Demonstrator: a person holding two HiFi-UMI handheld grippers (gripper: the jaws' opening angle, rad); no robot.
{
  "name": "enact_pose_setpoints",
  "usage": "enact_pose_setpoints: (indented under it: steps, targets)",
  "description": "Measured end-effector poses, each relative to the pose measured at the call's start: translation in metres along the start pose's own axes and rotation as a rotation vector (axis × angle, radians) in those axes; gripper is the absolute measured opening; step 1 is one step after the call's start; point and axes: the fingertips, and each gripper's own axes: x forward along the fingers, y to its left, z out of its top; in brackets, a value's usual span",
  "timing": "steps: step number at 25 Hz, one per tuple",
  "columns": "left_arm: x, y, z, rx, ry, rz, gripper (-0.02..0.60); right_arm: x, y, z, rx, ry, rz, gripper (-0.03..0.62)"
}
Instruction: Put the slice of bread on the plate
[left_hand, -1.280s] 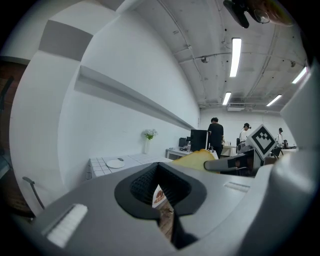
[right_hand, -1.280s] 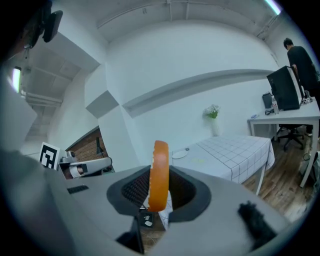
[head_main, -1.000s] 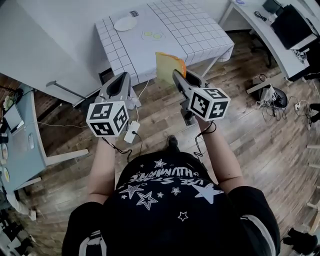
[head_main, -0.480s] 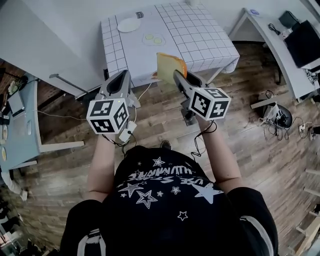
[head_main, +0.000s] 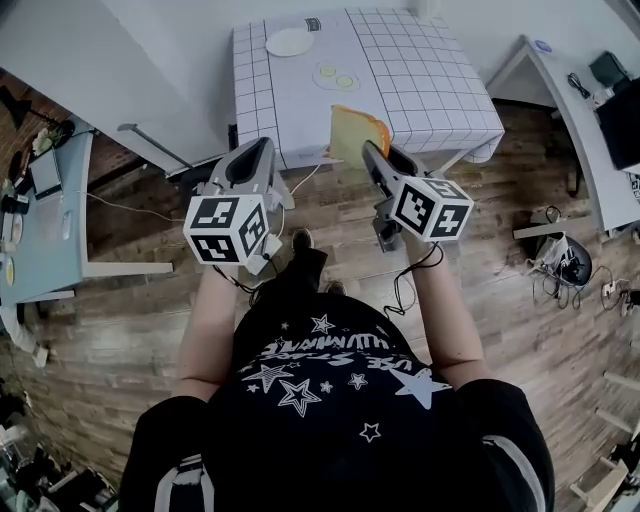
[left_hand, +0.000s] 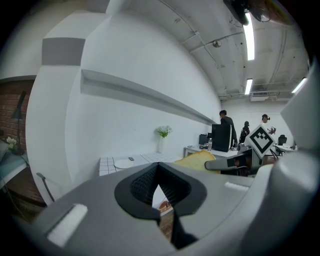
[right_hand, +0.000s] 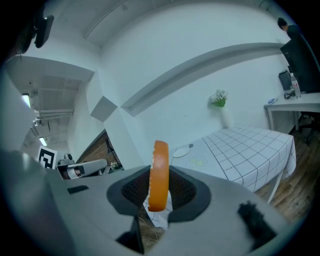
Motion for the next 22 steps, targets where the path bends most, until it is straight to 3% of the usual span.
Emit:
enact_pose_setpoints:
  steps: [4,9,15,22]
  targets:
    - [0.002,0.011,-0.013,-0.023,-0.018,0.003,0.009,0.001,0.001,-0.006,-0.034,-0.01,-0.006,0.098]
    - [0.041,0.024,-0.006,-0.045,-0.026,-0.033,0.008,0.015,-0.018,0.004,-0.048,0.015,-0.05,0.098]
    - [0.049,0.002,-0.024,-0.034,-0.062,-0.049,0.009,0.002,-0.04,-0.005,-0.075,-0.003,-0.061,0.097]
    - [0.126,0.071,0.003,-0.064,-0.023,-0.055,0.008,0.093,-0.061,0.029,-0.064,0.063,-0.077,0.098]
